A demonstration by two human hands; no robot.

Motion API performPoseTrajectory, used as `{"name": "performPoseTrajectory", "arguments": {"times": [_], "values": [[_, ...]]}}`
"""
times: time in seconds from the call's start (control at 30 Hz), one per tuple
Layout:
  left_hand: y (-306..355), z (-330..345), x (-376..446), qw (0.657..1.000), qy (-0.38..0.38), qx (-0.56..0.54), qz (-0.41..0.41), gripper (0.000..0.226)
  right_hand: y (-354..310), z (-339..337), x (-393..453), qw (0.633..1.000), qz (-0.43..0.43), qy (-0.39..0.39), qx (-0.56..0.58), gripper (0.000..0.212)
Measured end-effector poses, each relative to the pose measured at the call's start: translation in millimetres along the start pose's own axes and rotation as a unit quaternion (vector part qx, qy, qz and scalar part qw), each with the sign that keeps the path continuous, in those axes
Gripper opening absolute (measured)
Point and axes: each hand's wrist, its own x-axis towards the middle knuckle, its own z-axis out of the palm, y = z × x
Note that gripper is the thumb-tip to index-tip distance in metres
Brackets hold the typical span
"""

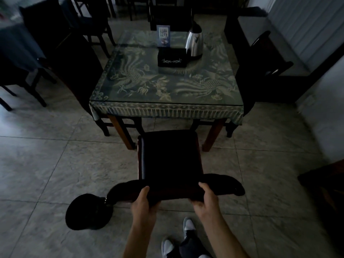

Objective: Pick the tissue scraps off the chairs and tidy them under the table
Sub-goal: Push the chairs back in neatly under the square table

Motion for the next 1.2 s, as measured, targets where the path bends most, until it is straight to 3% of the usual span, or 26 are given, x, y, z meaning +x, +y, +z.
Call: {"name": "performPoseTrajectory", "arguments": {"times": [0.3, 1.2], "values": [[39, 8, 20, 0.999, -0.031, -0.008, 0.016, 0.006, 18, 23, 14, 0.999, -0.010, -0.031, 0.010, 0.042], [104, 125, 100, 0.998, -0.027, 0.043, 0.044, 0.032, -42, 139, 96, 0.998, -0.025, -0.047, 0.028, 0.050]]}}
